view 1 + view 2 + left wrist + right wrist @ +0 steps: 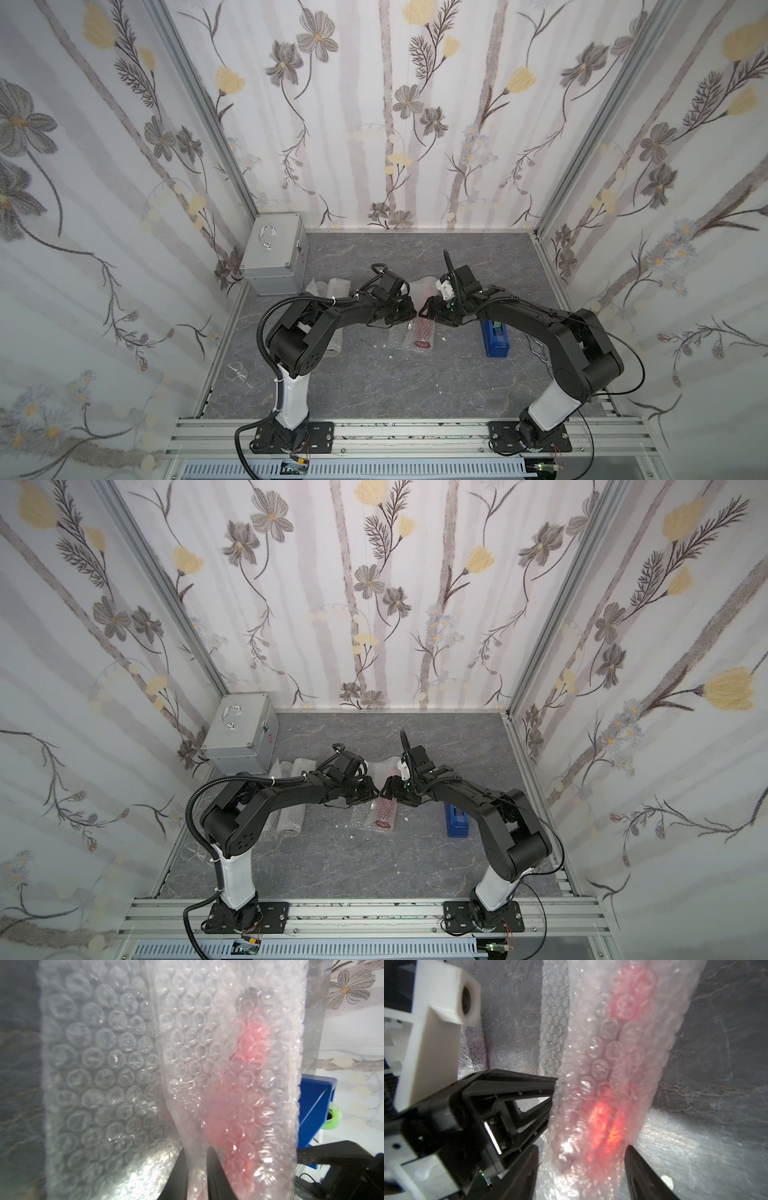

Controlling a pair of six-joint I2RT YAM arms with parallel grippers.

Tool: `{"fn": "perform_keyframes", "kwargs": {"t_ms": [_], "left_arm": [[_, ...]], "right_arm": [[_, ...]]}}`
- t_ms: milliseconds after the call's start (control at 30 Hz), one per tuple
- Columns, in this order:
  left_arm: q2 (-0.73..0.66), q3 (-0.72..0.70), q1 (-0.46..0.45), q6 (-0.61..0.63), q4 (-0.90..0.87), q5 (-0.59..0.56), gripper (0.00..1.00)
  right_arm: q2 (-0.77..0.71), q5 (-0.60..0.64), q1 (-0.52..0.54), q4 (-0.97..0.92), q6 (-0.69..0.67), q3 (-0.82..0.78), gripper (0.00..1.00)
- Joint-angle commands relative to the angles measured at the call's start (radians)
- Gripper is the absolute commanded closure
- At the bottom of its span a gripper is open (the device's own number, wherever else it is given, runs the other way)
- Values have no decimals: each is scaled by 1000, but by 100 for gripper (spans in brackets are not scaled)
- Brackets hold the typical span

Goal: Wrap wine bottles in bubble wrap
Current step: Wrap the wine bottle in bubble wrap.

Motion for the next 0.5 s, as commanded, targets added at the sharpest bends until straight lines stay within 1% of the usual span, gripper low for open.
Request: {"fn": "perform_keyframes", "kwargs": {"t_ms": [0, 200, 333, 467], "left_arm": [[9, 15, -2, -3, 21, 15, 79], [27, 27, -6, 5, 11, 21, 79], [38, 33, -15, 10, 9, 18, 79], [50, 46, -24, 10, 7, 22, 79]], "right_arm": [[-17, 22, 3, -8, -3, -6, 31], [-21, 73, 1, -33, 10, -37, 29], [-25, 129, -1, -53, 19, -59, 29], [-33, 160, -7, -71, 19, -79, 29]]}}
